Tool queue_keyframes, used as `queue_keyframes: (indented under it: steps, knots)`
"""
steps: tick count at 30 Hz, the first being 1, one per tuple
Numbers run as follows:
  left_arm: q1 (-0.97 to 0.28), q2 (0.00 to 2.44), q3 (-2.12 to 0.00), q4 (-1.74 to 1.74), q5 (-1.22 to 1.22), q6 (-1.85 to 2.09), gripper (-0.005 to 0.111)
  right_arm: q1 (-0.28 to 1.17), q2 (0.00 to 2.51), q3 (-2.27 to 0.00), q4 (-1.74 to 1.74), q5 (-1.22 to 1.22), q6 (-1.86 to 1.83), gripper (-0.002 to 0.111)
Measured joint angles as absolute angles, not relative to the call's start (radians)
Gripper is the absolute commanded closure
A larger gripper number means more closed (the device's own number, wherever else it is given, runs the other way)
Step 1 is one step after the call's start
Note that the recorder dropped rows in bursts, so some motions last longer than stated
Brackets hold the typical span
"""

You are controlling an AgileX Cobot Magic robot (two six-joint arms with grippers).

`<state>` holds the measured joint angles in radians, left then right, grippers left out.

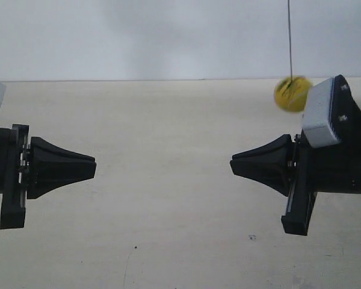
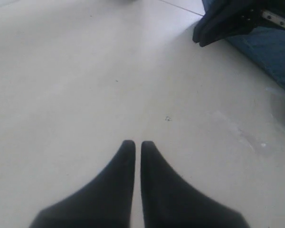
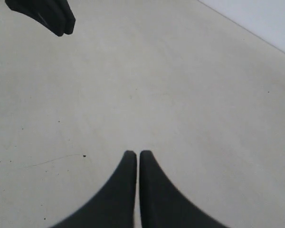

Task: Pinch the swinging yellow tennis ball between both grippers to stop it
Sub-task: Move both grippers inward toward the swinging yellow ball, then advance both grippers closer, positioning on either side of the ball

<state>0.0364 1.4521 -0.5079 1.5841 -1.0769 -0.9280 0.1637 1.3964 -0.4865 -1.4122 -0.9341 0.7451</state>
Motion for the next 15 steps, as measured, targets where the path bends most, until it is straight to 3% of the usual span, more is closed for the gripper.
queue_keyframes:
  steps: [15]
  knots:
    - [0.036, 1.454, -0.508, 1.592, -1.099, -0.903, 0.102, 0.164, 1.396, -0.486, -1.426, -0.870, 0.752, 0.108]
